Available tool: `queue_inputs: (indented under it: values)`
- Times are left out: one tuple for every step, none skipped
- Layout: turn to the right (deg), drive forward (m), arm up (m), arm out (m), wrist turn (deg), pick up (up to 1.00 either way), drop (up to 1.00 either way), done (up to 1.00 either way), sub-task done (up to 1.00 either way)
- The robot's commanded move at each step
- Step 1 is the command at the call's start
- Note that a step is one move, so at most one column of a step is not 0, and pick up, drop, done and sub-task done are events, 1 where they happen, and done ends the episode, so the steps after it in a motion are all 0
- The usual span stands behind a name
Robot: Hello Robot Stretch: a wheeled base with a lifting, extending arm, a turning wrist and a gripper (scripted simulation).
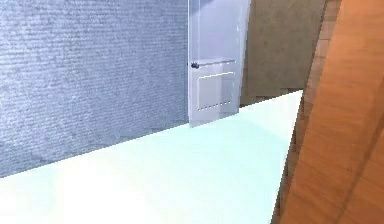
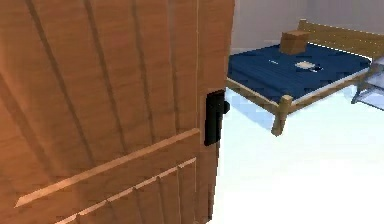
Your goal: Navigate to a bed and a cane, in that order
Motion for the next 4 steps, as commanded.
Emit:
queue_inputs:
  values:
    - [-3.0,0.0,0.0,0.0,0.0,0.0,0.0,0.0,0.0]
    - [0.0,0.6,0.0,0.0,0.0,0.0,0.0,0.0,0.0]
    - [-27.0,0.0,0.0,0.0,0.0,0.0,0.0,0.0,0.0]
    - [0.0,0.15,0.0,0.0,0.0,0.0,0.0,0.0,0.0]
